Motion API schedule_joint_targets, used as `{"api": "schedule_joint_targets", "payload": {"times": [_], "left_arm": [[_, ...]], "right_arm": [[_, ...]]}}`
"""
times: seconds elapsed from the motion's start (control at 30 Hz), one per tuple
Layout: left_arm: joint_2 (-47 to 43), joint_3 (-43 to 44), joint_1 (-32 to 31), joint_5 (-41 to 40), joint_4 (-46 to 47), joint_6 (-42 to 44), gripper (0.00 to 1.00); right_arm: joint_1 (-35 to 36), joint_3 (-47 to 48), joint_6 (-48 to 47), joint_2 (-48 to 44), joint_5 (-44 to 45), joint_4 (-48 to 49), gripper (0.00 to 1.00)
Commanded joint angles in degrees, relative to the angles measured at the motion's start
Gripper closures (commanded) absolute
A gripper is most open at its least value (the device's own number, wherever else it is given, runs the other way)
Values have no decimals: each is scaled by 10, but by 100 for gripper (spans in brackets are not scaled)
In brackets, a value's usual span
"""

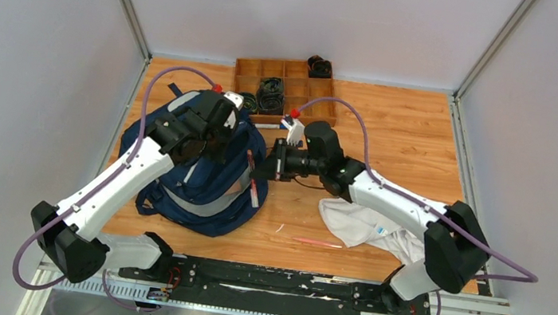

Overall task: Pack the student bag
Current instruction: Place the stationery in the student bag.

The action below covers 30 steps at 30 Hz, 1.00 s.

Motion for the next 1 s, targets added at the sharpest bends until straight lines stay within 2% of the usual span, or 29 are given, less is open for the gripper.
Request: {"api": "schedule_joint_targets", "payload": {"times": [0.0, 0.27, 0.53, 0.63, 0.67, 0.73, 0.77, 0.8, 0.97], "left_arm": [[12, 46, 2, 71, 52, -16, 100], [-7, 57, 13, 108, 53, -21, 100], [-34, 38, 16, 121, 63, -29, 100], [-55, 15, 21, 119, 84, -43, 100], [-59, 11, 24, 119, 86, -48, 100], [-63, 10, 34, 121, 87, -54, 100], [-64, 9, 38, 124, 87, -55, 100], [-62, 8, 42, 128, 87, -56, 100], [-54, -1, 58, 136, 94, -58, 100]], "right_arm": [[-4, 58, 85, 57, -24, 82, 100], [-1, 113, 193, 160, -14, 149, 100], [1, 170, 290, 262, 64, 222, 100], [6, 206, 298, 300, 118, 213, 100], [9, 220, 292, 311, 133, 205, 97], [13, 250, 288, 334, 132, 179, 66], [15, 256, 291, 342, 123, 190, 55], [17, 258, 293, 348, 112, 205, 49], [29, 251, 257, 328, 102, 189, 46]]}}
